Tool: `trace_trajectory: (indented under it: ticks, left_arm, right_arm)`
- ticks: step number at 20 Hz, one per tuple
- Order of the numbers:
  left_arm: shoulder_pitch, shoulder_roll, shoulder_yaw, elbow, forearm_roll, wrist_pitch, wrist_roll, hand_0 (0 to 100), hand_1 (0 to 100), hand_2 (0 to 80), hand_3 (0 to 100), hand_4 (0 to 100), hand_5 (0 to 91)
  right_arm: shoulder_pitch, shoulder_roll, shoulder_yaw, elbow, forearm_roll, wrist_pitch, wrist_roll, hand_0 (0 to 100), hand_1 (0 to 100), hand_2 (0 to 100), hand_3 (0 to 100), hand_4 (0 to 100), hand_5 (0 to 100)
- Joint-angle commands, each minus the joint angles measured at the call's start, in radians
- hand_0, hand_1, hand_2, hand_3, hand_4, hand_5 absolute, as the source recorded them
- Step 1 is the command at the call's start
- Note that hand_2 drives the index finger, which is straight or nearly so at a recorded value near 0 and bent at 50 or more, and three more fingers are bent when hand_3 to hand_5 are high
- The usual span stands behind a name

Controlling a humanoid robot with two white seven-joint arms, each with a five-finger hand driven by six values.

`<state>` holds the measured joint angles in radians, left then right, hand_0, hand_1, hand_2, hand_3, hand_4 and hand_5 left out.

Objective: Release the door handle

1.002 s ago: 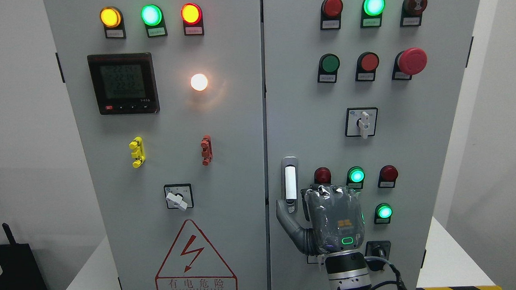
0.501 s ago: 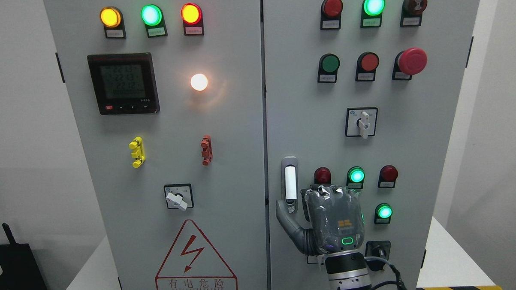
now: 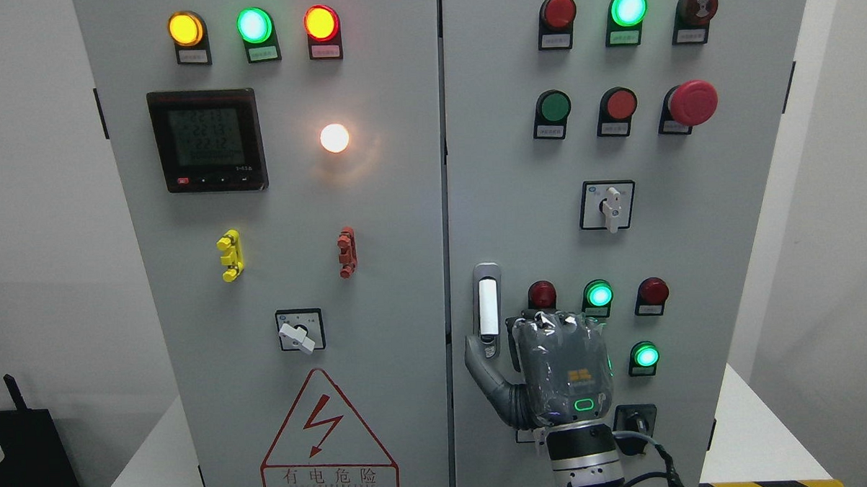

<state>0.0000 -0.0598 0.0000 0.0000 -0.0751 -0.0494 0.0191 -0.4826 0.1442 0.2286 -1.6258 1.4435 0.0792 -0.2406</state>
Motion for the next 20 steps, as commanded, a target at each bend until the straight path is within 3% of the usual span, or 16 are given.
trace_trajectory:
  ticks: [1, 20]
  left_arm:
    - [-0.003, 0.000, 0.002, 0.009, 0.000, 0.000, 0.001, 12, 39, 0.0, 0, 0, 0.0]
    - [-0.003, 0.000, 0.002, 0.009, 0.000, 0.000, 0.001, 12, 39, 0.0, 0, 0, 0.0]
  right_arm:
    - [-0.001, 0.000, -0.002, 0.000, 0.000, 0.001, 0.000, 45, 10, 100, 100, 100, 100]
    - [-0.002, 0.000, -0.008, 0.003, 0.000, 0.002, 0.000, 48, 10, 100, 100, 100, 100]
